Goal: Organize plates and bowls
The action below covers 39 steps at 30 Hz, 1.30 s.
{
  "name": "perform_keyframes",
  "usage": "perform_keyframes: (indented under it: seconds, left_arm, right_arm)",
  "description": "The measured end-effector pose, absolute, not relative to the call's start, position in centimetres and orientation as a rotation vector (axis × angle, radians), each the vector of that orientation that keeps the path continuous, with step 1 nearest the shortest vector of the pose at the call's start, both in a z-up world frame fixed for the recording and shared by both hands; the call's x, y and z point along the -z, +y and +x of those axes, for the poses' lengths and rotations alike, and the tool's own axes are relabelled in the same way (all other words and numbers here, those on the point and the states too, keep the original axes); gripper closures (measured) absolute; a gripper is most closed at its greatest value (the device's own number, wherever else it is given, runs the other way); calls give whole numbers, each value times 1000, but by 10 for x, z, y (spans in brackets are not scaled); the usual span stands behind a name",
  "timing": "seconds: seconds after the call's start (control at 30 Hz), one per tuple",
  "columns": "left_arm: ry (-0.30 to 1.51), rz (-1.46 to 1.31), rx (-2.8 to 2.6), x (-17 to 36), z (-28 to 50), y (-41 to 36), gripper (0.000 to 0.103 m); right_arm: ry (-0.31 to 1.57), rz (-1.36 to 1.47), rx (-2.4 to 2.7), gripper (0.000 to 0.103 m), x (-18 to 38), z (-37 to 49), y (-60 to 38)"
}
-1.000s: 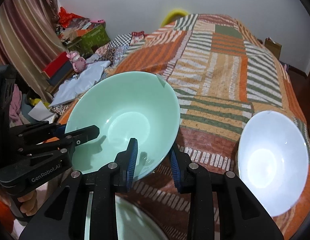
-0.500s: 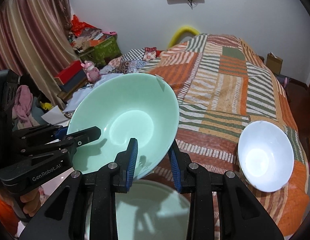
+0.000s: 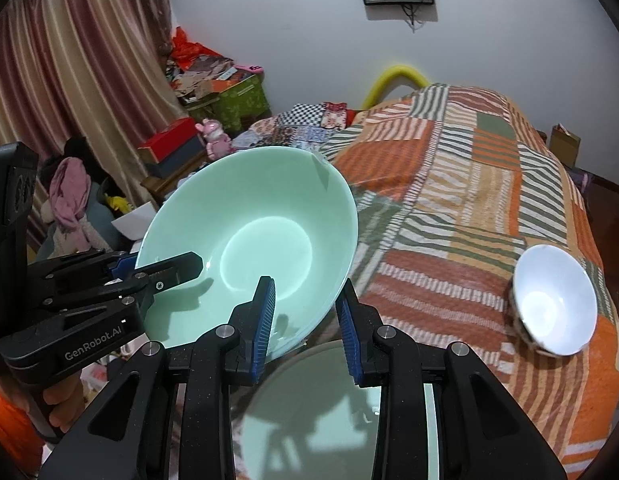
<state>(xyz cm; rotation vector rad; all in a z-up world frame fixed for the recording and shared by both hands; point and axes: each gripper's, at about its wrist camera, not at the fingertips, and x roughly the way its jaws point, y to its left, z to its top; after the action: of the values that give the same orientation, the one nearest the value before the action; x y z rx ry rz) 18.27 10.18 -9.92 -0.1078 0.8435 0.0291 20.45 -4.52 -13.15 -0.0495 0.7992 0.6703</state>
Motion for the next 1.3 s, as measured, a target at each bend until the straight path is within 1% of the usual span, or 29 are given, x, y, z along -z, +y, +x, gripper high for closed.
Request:
perform_keyframes:
  seconds: [0.5, 1.3]
  left_arm:
    - [860, -147, -112, 110, 130, 147, 79]
    - [1007, -227, -153, 177, 111, 179, 79]
  right_arm:
    - [838, -66, -750, 74, 149, 178, -3]
    - [1015, -68, -797, 74, 203, 165, 28]
